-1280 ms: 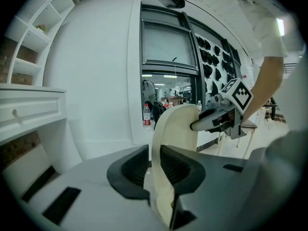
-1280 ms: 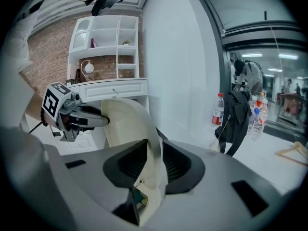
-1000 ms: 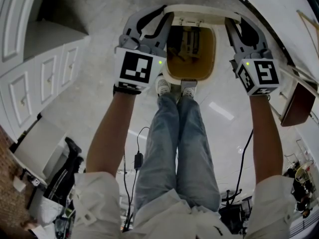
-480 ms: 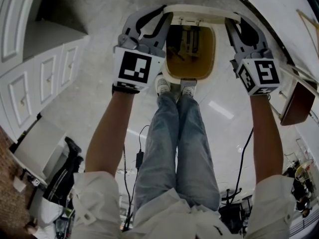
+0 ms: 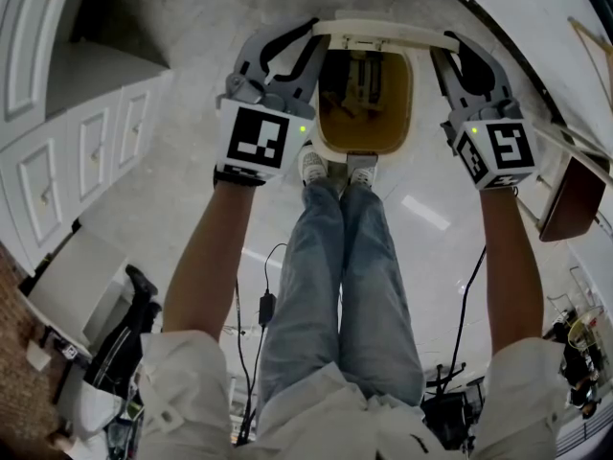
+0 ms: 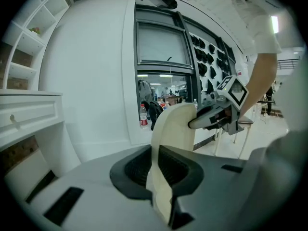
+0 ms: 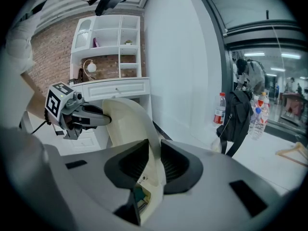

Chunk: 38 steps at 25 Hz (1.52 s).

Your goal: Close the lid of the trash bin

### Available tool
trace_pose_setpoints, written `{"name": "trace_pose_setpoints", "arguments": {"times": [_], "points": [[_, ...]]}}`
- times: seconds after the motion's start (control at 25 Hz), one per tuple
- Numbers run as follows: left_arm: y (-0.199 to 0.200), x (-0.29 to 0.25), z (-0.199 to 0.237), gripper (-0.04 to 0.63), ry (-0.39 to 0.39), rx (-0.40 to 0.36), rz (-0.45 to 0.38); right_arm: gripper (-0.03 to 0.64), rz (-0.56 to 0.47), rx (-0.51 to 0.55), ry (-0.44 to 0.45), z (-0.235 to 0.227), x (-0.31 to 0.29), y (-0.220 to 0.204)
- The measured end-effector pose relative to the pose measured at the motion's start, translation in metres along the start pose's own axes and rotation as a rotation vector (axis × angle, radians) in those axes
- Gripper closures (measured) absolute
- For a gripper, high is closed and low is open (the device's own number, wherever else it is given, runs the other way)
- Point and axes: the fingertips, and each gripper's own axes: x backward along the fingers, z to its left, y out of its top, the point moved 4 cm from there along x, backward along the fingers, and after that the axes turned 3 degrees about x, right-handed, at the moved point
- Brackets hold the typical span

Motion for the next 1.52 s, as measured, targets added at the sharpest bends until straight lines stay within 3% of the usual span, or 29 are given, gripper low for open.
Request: {"name": "trace_pose_setpoints", "arguments": {"times": [0.68,1.52], "points": [[-0.006,0.018,-0.019,0.535,-0.076,-0.118,0.043,0.523,0.024,0.015,0.031,0.016,0.019,-0.009],[-0.024,0.039,-0.044,0.534,-0.151,-0.212,0.087,0.515,0.069,0.046,0.053,0.036,0.035,-0.026]]}}
